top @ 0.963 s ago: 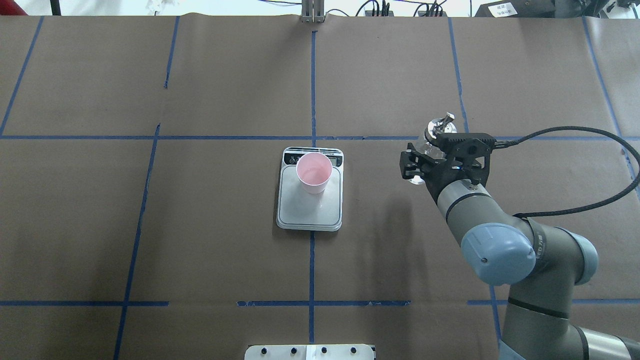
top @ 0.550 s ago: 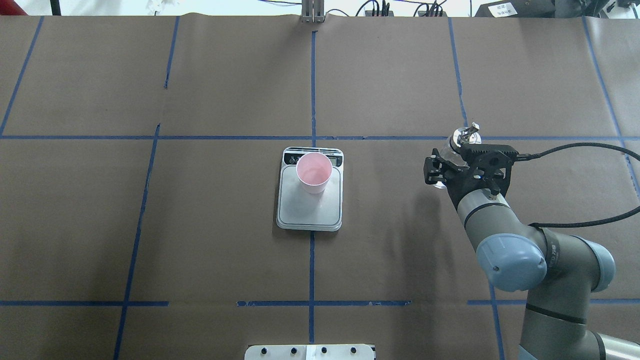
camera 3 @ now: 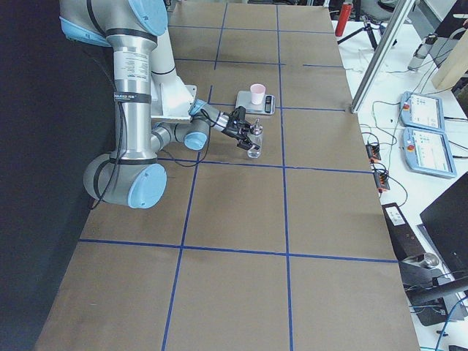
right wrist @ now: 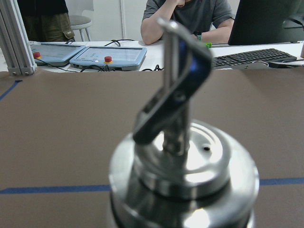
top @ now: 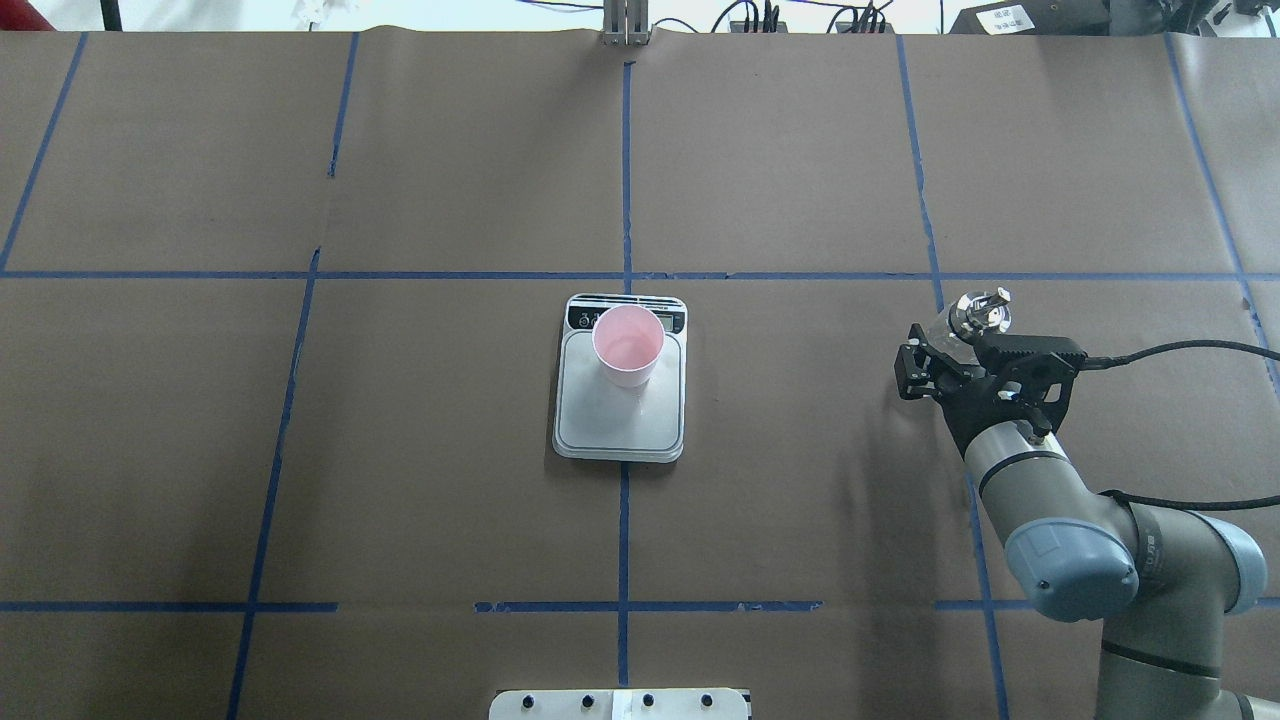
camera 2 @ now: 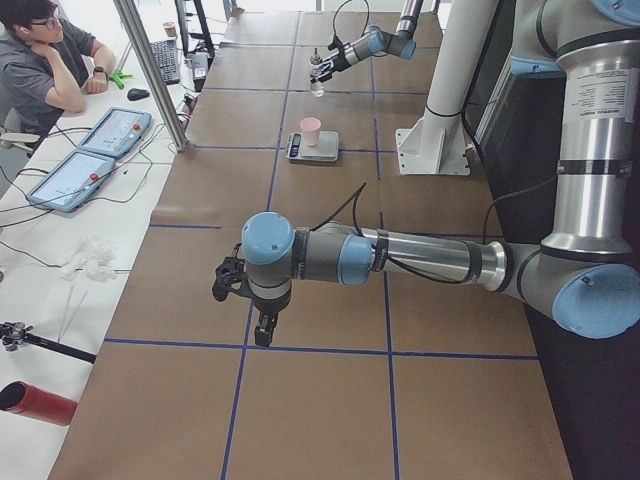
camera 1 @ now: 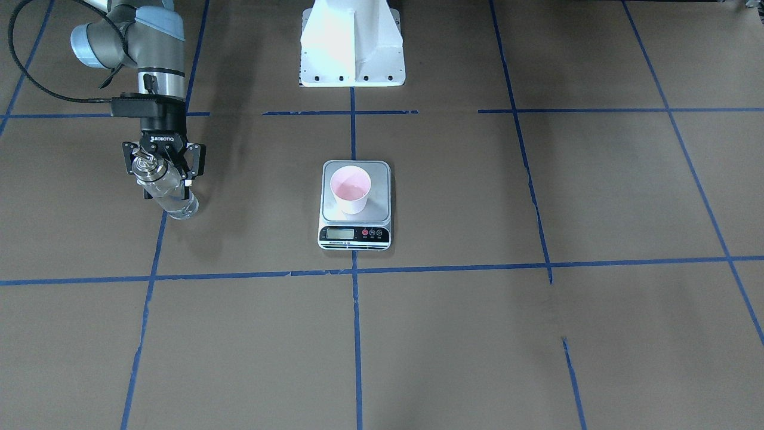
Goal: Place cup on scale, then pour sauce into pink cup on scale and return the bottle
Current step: 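Lower the sauce bottle onto the table with the right gripper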
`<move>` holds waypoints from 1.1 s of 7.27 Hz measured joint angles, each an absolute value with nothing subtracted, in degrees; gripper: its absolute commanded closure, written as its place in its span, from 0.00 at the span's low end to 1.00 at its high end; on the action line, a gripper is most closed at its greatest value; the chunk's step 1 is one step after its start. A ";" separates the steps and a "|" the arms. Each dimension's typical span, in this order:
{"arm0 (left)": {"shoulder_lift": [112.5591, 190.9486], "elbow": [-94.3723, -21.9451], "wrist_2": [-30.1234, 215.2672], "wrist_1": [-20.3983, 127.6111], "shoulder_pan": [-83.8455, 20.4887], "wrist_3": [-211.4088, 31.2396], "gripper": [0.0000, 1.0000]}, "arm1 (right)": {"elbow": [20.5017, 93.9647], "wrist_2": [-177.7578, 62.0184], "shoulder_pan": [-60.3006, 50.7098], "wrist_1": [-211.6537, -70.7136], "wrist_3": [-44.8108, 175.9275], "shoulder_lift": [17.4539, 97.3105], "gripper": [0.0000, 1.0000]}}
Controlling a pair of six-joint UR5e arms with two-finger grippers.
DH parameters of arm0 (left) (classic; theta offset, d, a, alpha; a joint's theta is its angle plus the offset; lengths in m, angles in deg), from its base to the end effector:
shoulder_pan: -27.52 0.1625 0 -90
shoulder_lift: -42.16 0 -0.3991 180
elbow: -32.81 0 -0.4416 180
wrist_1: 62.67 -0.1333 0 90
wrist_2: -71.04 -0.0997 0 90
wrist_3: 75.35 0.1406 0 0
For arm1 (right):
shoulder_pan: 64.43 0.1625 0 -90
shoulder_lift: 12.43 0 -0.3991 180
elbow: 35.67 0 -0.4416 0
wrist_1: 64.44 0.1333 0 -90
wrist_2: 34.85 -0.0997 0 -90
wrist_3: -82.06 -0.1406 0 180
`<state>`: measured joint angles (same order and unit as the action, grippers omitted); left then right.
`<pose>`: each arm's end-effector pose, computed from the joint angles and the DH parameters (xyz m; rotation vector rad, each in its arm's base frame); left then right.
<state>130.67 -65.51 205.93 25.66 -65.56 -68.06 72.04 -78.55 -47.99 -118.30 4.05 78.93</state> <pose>-0.0628 -0.5337 0.5992 0.1559 0.7724 0.1049 -0.4630 -0.3816 0.4172 0.9414 -0.6556 0.4385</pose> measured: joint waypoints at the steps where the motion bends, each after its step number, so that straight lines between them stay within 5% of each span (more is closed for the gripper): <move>1: 130.67 -65.48 205.89 25.66 -65.55 -68.06 0.00 | 71.31 -77.45 -48.82 -117.89 4.02 78.94 1.00; 3: 130.67 -65.46 205.87 25.66 -65.50 -68.06 0.00 | 70.88 -76.67 -49.83 -117.72 4.13 78.90 0.91; 7: 130.58 -65.45 205.88 25.58 -65.53 -68.06 0.00 | 70.77 -76.59 -50.19 -117.70 4.67 79.17 0.90; 8: 130.58 -65.45 205.90 25.57 -65.51 -68.06 0.00 | 70.76 -76.60 -50.19 -117.70 4.65 79.27 0.49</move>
